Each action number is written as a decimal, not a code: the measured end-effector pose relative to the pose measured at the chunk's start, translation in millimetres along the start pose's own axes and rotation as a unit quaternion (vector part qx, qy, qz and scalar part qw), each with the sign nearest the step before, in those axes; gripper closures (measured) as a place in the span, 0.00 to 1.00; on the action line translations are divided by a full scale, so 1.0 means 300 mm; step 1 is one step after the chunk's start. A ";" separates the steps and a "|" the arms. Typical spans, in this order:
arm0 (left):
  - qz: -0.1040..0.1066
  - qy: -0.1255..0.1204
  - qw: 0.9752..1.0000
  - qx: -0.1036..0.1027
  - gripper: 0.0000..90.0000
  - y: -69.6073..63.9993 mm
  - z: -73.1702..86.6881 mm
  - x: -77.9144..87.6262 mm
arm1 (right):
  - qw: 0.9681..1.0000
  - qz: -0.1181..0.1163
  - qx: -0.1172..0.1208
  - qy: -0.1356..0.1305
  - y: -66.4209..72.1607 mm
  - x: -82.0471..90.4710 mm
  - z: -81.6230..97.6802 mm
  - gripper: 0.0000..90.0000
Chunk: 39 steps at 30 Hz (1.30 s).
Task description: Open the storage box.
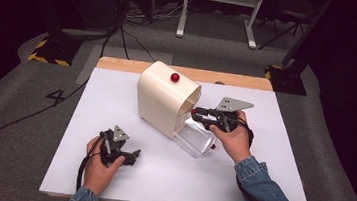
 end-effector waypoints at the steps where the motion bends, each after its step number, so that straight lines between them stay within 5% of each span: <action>1: 0.000 0.000 1.000 0.000 0.13 0.000 0.000 0.000 | 1.000 0.002 0.001 0.001 0.000 -0.003 0.000 0.78; 20: 0.000 -0.001 1.000 -0.001 0.13 0.000 0.000 0.000 | 1.000 0.017 0.015 0.003 0.015 0.004 -0.006 0.83; 39: 0.001 0.002 1.000 0.001 0.13 0.000 0.000 0.000 | 1.000 0.020 0.016 0.003 0.033 0.166 0.007 0.83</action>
Point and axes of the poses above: each handheld gripper's, and its own axes: x roughly backward along the jaws, z roughly out of its underside, y roughly to its left, the point moved 7 cm from there along -x, roughly forward along the jaws, and after that the axes turned 5 degrees about x, right-handed, at the moved point
